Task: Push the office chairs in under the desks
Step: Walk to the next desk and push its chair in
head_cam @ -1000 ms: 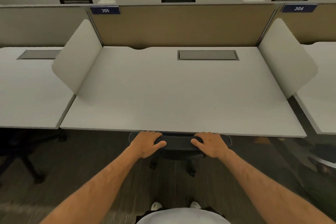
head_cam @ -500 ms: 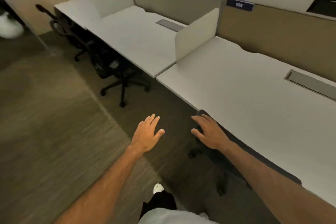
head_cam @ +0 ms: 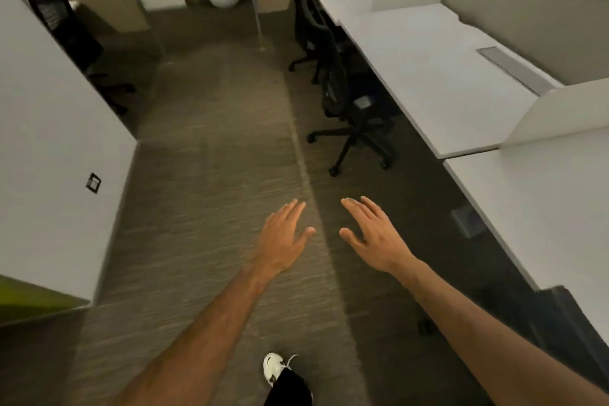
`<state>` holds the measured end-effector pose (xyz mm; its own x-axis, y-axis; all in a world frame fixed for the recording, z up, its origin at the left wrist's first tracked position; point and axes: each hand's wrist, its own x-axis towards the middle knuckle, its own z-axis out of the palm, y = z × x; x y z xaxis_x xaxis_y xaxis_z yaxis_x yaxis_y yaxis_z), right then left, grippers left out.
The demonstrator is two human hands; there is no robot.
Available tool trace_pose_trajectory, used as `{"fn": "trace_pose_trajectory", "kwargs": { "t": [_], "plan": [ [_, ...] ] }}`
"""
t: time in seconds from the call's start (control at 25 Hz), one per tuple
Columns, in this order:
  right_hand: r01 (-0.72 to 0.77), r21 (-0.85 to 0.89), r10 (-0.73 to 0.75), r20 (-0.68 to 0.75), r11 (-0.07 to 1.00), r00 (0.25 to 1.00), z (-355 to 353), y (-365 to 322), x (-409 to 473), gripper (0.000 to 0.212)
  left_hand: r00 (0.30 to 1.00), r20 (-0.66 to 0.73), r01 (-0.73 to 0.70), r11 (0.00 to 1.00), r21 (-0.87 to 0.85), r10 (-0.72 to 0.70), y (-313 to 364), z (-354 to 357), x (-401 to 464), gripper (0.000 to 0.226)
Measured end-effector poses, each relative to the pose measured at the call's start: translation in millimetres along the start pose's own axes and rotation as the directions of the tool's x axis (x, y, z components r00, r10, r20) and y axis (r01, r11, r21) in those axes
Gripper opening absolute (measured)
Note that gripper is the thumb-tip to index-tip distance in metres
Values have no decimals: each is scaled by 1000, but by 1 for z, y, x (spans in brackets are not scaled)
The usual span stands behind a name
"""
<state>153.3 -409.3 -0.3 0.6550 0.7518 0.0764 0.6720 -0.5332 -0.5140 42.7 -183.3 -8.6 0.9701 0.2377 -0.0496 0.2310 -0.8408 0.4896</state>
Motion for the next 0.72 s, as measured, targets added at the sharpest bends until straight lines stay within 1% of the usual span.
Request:
{"fn": "trace_pose_trajectory", "kwargs": {
  "t": [0.08,0.2,0.32,0.4,0.56,0.72],
  "plan": [
    [53,-2,-53,22,999,998,20,-38,53,69,999,-26,19,1000,-21,-20,-42,-33,11,71],
    [120,-16,-120,25,993,993,41,-84,126,70,995,-98,25,999,20,-23,-97,-81,29,71],
    [166,-13,-165,43,986,985,53,-125,179,72,988,-144,62,998,5,-61,-140,-126,28,71],
    [224,-32,-222,62,974,973,60,-144,213,73,983,-171,71,997,2,-70,-165,-148,32,71],
    [253,-18,-251,64,967,966,72,-171,272,76,971,-212,115,993,6,-111,-208,-183,55,70],
    [249,14,-249,63,968,966,88,-172,323,81,972,-212,103,995,-1,-101,-238,-204,97,70]
  ]
}}
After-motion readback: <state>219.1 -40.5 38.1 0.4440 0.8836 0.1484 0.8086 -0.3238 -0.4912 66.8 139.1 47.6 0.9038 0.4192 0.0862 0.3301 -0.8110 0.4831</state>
